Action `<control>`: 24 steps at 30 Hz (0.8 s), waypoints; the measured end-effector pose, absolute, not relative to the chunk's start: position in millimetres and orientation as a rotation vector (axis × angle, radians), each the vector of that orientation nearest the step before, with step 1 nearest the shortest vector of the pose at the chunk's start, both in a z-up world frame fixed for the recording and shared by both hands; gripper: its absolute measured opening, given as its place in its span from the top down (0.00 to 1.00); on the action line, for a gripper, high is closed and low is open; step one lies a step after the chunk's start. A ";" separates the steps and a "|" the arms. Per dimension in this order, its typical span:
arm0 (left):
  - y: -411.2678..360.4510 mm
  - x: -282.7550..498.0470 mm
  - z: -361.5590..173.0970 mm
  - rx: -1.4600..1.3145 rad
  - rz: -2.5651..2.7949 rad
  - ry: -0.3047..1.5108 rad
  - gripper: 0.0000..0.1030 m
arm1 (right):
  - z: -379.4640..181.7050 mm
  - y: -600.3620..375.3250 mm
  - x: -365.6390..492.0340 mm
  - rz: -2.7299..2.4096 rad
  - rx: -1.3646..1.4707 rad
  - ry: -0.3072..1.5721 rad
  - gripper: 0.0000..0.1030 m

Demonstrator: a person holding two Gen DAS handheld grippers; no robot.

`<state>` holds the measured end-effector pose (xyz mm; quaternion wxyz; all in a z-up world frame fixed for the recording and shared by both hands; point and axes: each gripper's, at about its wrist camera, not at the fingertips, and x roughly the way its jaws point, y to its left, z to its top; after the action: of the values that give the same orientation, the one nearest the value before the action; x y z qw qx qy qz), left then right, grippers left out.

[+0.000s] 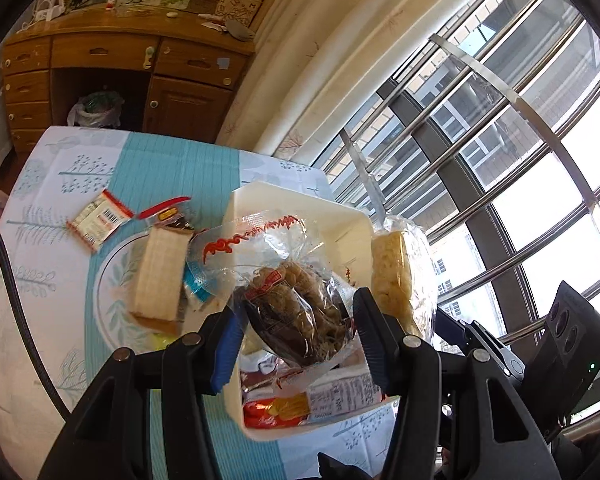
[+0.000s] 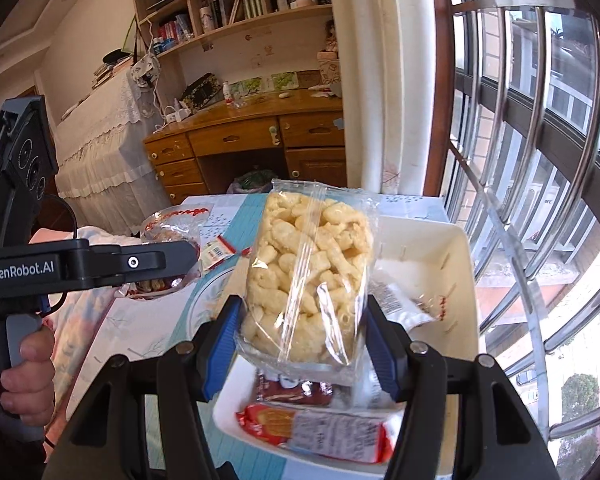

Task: Organize snacks
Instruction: 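Lower both bags into the tray and open both grippers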

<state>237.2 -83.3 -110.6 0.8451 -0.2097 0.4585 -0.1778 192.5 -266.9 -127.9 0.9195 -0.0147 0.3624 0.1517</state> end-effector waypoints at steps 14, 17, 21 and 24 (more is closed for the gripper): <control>-134.5 305.9 -102.1 -0.393 -0.396 0.964 0.49 | -127.5 -311.3 240.4 0.274 -0.013 0.746 0.42; -139.4 313.1 -100.8 -0.399 -0.398 0.961 0.49 | -129.3 -313.2 246.8 0.275 -0.017 0.754 0.42; -142.0 315.9 -99.0 -0.410 -0.395 0.954 0.30 | -135.1 -314.2 250.2 0.274 -0.002 0.789 0.41; -142.4 317.5 -101.3 -0.407 -0.379 0.978 0.26 | -137.6 -316.4 252.1 0.256 0.008 0.806 0.41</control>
<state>317.5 -142.4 -101.3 0.8460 -0.1928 0.4634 -0.1798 252.1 -316.4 -137.6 0.9118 0.0037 0.3913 0.1244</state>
